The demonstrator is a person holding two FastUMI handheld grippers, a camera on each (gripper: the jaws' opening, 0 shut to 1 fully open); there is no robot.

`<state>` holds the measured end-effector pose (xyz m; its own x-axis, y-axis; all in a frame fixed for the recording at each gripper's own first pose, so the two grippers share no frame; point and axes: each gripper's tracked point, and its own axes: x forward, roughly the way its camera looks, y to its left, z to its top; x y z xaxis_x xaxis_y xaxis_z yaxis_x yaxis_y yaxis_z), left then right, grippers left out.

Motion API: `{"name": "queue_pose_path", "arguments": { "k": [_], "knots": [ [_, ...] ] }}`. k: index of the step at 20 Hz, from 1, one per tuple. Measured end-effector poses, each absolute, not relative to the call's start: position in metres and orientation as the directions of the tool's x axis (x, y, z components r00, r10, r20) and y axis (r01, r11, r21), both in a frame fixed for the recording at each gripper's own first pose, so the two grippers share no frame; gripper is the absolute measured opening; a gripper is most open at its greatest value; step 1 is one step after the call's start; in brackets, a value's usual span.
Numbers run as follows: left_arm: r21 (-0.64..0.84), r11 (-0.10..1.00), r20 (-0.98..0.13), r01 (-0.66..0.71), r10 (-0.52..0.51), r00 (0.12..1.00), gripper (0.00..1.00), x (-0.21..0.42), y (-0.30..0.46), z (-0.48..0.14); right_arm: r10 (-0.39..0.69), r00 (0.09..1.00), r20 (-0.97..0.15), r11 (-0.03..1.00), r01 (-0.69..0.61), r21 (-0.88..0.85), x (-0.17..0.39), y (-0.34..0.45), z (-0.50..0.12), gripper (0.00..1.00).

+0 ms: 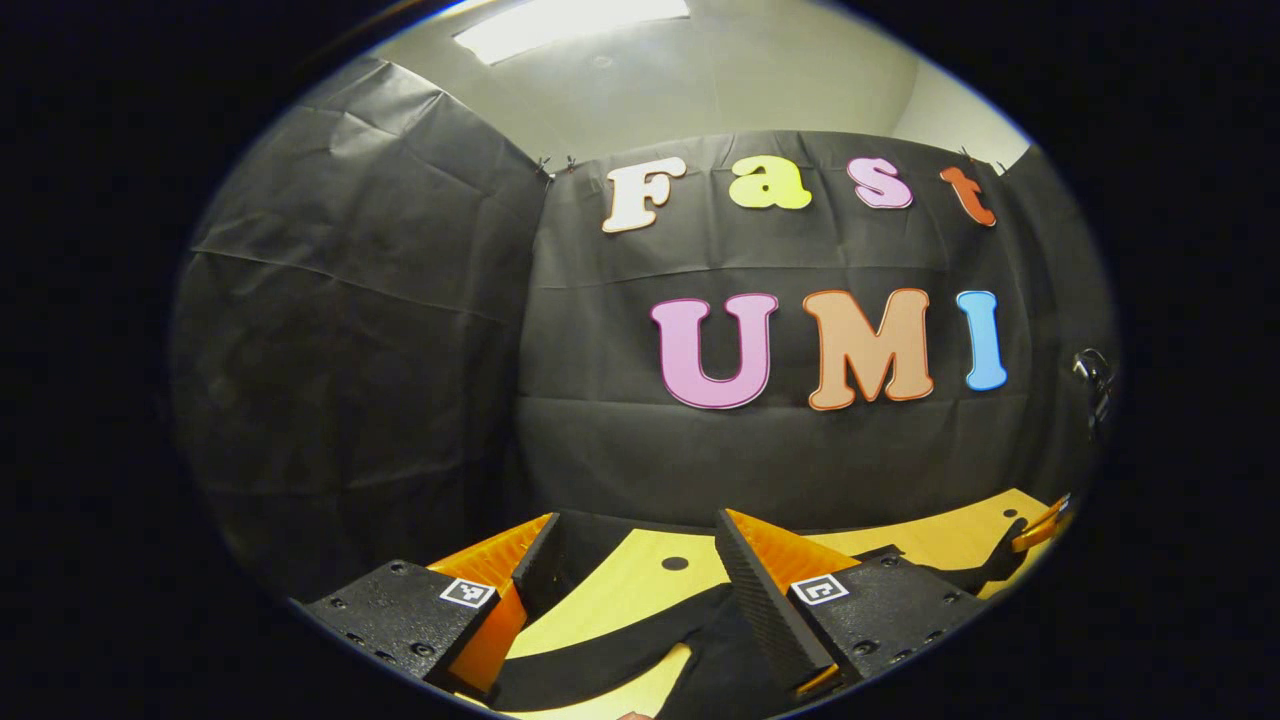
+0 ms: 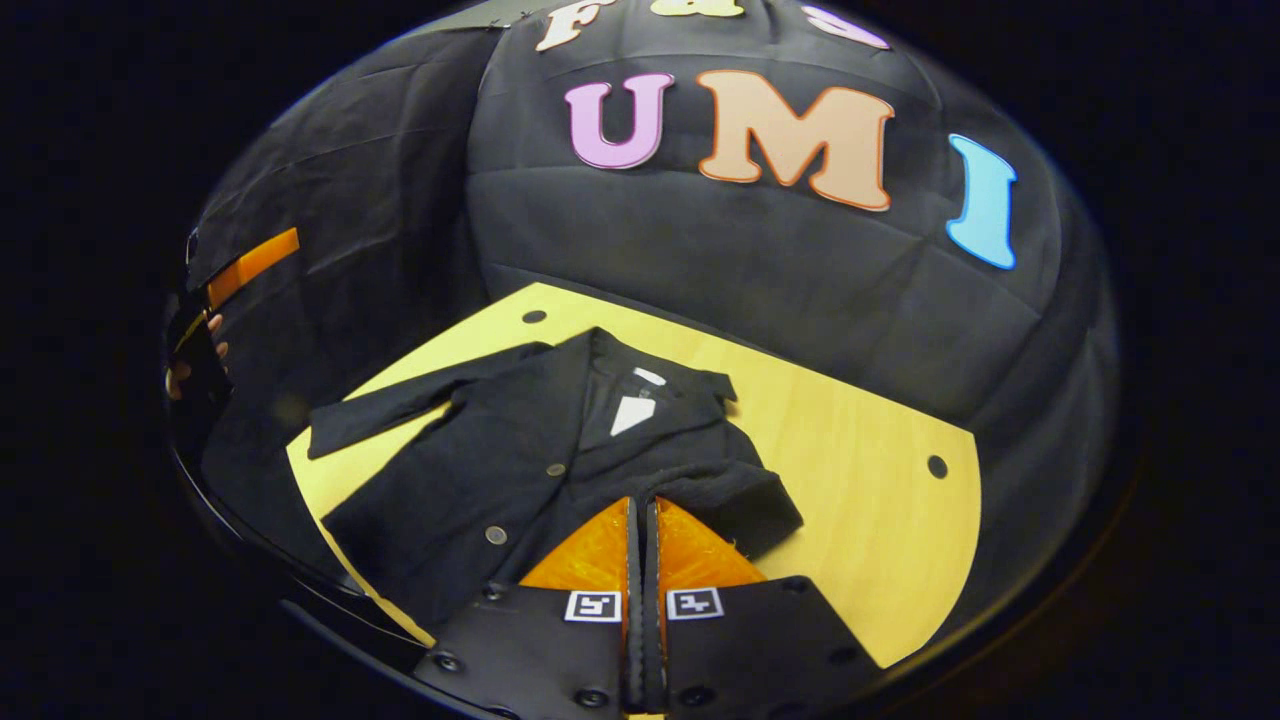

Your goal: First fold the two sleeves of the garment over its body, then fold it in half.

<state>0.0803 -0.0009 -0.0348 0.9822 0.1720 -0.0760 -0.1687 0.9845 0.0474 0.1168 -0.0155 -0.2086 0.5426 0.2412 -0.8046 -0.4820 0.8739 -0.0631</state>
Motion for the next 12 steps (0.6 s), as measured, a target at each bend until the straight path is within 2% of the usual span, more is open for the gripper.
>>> {"name": "queue_pose_path", "arguments": {
  "k": [7, 12],
  "knots": [
    [0.027, 0.983, -0.1, -0.184, 0.186, 0.978, 0.91, 0.075, 0.049, -0.052, 0.284, 0.519, -0.806, 0.847, -0.53, -0.042, 0.137, 0.066, -0.224, 0.02],
    [0.014, 0.98, -0.123, -0.2, 0.2, 0.972, 0.91, 0.071, 0.089, -0.068, 0.288, 0.475, -0.831, 0.829, -0.559, -0.032, 0.147, 0.113, -0.259, 0.02]
  ]
}}
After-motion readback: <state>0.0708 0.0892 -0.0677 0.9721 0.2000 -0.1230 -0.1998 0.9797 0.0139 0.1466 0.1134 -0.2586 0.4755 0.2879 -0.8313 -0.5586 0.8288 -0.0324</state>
